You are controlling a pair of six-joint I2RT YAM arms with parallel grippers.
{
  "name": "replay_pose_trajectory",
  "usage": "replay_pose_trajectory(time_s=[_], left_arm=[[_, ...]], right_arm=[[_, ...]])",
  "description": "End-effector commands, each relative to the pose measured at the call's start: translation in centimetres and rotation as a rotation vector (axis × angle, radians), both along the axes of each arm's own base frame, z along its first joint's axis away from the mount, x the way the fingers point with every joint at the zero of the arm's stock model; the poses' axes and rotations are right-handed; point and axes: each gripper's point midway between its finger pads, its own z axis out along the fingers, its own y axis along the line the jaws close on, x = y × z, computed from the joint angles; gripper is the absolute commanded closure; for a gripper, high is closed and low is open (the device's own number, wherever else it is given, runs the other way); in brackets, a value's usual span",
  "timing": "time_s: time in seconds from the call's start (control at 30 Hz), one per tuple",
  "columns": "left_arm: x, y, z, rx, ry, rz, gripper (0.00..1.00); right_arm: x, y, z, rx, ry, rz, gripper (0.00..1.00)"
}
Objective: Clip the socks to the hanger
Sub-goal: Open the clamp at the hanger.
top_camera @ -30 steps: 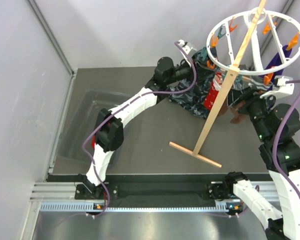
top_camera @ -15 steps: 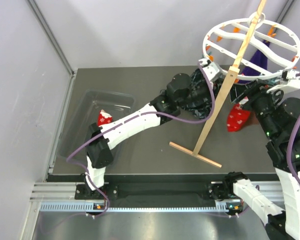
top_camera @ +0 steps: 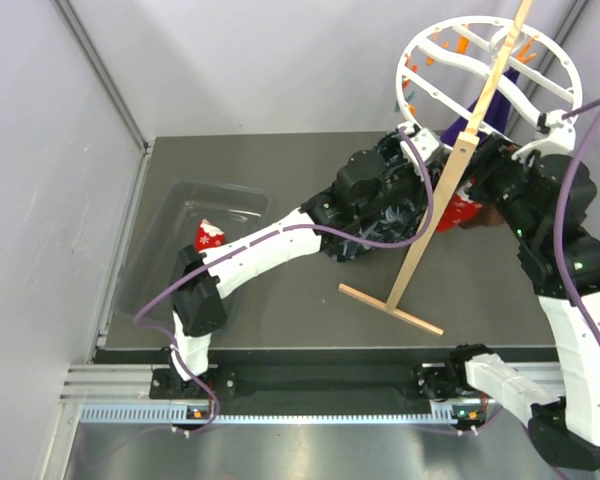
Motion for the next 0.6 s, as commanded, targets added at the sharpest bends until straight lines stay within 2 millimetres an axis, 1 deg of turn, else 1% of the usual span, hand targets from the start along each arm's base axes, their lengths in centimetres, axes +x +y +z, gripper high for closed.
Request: replay_pose_trajectory(time_s=[0.0,0.07,0.1,0.13,0.2,0.23,0.33,0.47,0.57], left_arm=[[-0.7,1.1,2.8,-0.046,-0.05,0.006,1.0],[-0.8,1.2,2.7,-0.046,-0.052,0.005,1.0],[-0.9,1.4,3.0,-0.054,-0.055,0.004,1.0],[-0.9,1.5,2.9,-0.051,-0.057,0.005,1.0],[-1.0,1.7,2.9,-0.053,-0.057,0.006,1.0],[-1.1,1.7,3.0,-0.052,-0.058,0.005,1.0],[-1.2,1.8,3.1,-0.056,-0.06,0.002,1.0],[-1.3,1.9,3.3,-0.06,-0.06,0.0,1.0],[-1.4,1.9,3.5,-0.064,-0.061,-0.005,1.0]], right_arm=[[0.2,1.0,1.2,0.045,-0.018,0.048,0.32],[0.8,1.4,0.6,0.048,0.0,0.061,0.34],[1.0,1.5,0.5,0.054,0.003,0.063,0.35],[1.1,1.4,0.8,0.06,-0.016,0.061,0.37],[1.5,1.4,0.3,0.062,-0.018,0.053,0.39],[1.6,1.3,0.6,0.064,-0.033,0.05,0.42],[2.0,1.5,0.1,0.061,-0.024,0.055,0.47],[2.3,1.6,-0.2,0.063,-0.031,0.058,0.52],[2.5,1.4,-0.1,0.054,-0.04,0.044,0.53]])
